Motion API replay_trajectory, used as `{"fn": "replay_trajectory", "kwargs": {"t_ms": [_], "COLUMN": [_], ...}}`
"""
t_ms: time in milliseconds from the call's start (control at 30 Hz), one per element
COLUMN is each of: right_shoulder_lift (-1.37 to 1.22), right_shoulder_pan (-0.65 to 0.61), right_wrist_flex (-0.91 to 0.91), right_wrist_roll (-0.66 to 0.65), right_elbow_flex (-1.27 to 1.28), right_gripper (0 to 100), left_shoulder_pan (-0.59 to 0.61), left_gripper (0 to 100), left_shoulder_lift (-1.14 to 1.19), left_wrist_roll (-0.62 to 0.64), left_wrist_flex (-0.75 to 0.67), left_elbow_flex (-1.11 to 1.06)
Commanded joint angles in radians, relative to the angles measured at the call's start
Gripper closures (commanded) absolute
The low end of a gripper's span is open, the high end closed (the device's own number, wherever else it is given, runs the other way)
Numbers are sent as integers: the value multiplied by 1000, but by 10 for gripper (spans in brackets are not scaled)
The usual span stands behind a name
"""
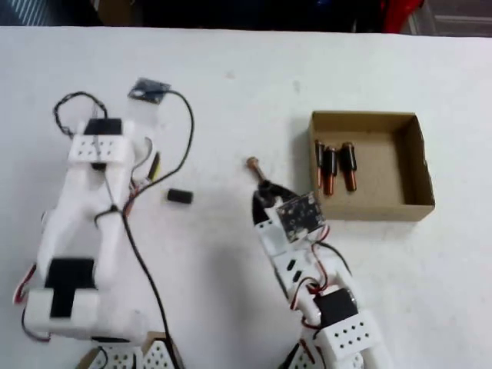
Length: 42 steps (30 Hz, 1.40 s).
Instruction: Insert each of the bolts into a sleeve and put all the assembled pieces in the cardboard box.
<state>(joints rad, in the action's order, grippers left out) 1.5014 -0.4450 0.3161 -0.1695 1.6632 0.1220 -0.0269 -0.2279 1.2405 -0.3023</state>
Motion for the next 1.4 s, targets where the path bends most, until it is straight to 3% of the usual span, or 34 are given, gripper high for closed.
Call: {"fn": "replay_trajectory", "kwargs": {"t_ms": [0, 300, 400, 767, 933, 1133, 1367], "right_shoulder_lift": [16, 16, 16, 16, 16, 16, 16], "right_shoulder_pan": [-87, -200, -237, -291, -291, -289, -288], "right_wrist_flex": [-77, -194, -240, -269, -268, -269, -269], "right_wrist_roll": [9, 3, 3, 8, 8, 2, 3], "right_elbow_flex": [-14, -11, -11, -11, -2, 6, 23], "right_gripper": [981, 981, 981, 981, 981, 981, 981], "left_shoulder_pan": [-10, -10, -7, -90, -153, -217, -344], "left_gripper": [980, 978, 978, 978, 978, 978, 977], "left_shoulder_lift": [-188, -484, -576, -885, -984, -1058, -1156], "left_wrist_roll": [15, 23, 87, 137, 224, 255, 397], "left_wrist_flex": [12, -97, -127, -143, -152, -290, -446], "left_elbow_flex": [-38, -249, -296, -311, -305, -354, -488]}}
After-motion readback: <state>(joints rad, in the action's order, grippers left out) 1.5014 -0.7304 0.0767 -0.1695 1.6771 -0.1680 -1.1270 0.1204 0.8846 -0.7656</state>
